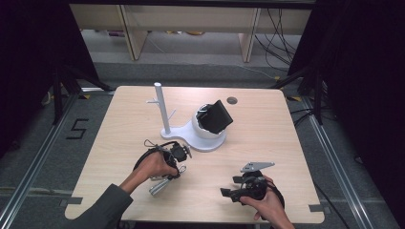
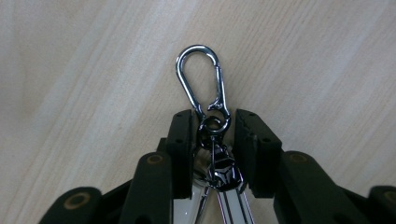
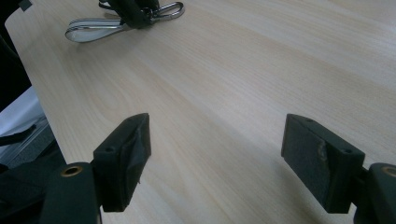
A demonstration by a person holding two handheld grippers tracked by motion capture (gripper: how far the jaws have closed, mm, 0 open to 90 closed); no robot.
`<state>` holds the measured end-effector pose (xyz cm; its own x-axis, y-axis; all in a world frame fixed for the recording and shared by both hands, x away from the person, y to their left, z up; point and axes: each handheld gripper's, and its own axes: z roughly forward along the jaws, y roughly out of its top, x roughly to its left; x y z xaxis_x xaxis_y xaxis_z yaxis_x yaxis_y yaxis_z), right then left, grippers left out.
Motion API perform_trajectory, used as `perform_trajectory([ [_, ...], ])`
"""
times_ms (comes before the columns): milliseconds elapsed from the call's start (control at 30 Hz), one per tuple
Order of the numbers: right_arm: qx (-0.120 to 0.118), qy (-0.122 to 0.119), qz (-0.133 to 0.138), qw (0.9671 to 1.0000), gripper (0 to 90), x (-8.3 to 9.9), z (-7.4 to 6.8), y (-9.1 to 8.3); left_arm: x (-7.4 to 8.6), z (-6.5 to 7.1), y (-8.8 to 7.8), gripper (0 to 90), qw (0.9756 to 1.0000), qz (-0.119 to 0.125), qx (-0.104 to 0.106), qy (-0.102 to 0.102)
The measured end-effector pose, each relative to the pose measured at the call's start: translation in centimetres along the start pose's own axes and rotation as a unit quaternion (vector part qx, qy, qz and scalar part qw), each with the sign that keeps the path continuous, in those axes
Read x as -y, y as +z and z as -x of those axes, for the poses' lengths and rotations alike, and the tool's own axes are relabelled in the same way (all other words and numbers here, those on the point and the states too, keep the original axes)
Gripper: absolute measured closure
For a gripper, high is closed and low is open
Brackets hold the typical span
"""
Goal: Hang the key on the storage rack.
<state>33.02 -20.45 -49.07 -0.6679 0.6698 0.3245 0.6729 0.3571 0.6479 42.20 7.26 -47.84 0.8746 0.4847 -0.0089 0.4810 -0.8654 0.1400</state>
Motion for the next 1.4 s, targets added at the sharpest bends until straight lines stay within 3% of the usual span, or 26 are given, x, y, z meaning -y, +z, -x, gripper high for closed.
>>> perform_trajectory([
  [133,-0.003,0.003,-0.004,1.0,25.4,0.0,-0.1,0.0,-0.5,0.1,0.0,72.1,0.9999,-0.013,-0.002,0.006],
  [300,-0.005,-0.001,-0.001,1.0,25.4,0.0,0.0,0.0,-0.8,0.6,0.1,74.3,0.9992,-0.022,-0.016,0.03],
  [333,-0.005,0.009,-0.004,0.9999,25.4,0.0,-0.1,0.0,-0.8,0.8,0.1,74.3,0.9992,-0.024,-0.015,0.027],
  [367,-0.002,-0.003,0.0,1.0,25.4,0.0,0.1,0.0,-0.8,0.8,0.1,74.3,0.9991,-0.025,-0.017,0.031],
  [467,-0.007,0.007,-0.004,0.9999,25.6,0.0,-0.1,0.0,-1.0,0.8,0.1,74.2,0.9985,-0.03,-0.018,0.041],
  [500,-0.006,-0.001,0.0,1.0,25.5,0.0,0.0,0.0,-1.0,0.9,0.1,74.3,0.9984,-0.031,-0.021,0.043],
  [533,-0.009,0.014,-0.002,0.9999,25.6,0.0,-0.2,0.0,-1.0,1.0,0.1,74.4,0.998,-0.032,-0.025,0.048],
  [567,-0.006,0.0,0.005,1.0,25.6,-0.1,-0.1,0.0,-1.0,1.1,0.1,74.7,0.9983,-0.033,-0.021,0.044],
  [733,-0.009,0.009,0.001,0.9999,25.8,0.0,-0.1,0.0,-1.0,1.0,0.1,75.4,0.9975,-0.032,-0.02,0.06],
  [767,-0.008,0.001,0.003,1.0,25.9,-0.1,0.0,0.0,-0.9,1.0,0.0,75.4,0.9975,-0.03,-0.017,0.061],
  [833,-0.008,0.008,0.001,0.9999,25.9,-0.1,0.0,-0.1,-0.8,0.7,0.0,75.4,0.9979,-0.023,-0.011,0.06],
  [867,-0.005,-0.006,0.005,1.0,25.9,-0.1,0.2,0.0,-0.7,0.7,0.0,75.4,0.9983,-0.021,-0.007,0.054],
  [900,-0.013,0.005,0.003,0.9999,25.9,-0.1,0.1,0.0,-0.7,0.6,0.0,75.4,0.9981,-0.021,-0.008,0.058],
  [1033,-0.014,0.004,0.003,0.9999,26.0,-0.1,0.2,0.0,-0.4,0.4,-0.5,75.4,0.9988,-0.006,-0.005,0.048],
  [1067,-0.014,0.017,0.0,0.9998,26.0,-0.1,0.0,-0.1,-0.3,0.3,-0.8,75.4,0.9986,-0.007,-0.003,0.052],
  [1200,-0.014,0.006,0.003,0.9999,26.0,-0.1,0.2,0.0,0.2,-0.2,-2.0,75.5,0.9992,0.012,-0.01,0.038],
  [1233,-0.014,0.019,0.0,0.9997,26.0,-0.1,0.0,-0.1,0.3,-0.4,-2.3,75.5,0.9991,0.013,-0.012,0.038],
  [1267,-0.016,0.007,0.005,0.9998,26.0,-0.1,0.2,0.0,0.5,-0.5,-2.5,75.4,0.9992,0.018,-0.007,0.034],
  [1400,-0.01,0.003,0.005,0.9999,26.0,-0.1,0.3,0.0,1.1,-1.1,-3.7,75.5,0.9992,0.033,-0.01,0.021],
])
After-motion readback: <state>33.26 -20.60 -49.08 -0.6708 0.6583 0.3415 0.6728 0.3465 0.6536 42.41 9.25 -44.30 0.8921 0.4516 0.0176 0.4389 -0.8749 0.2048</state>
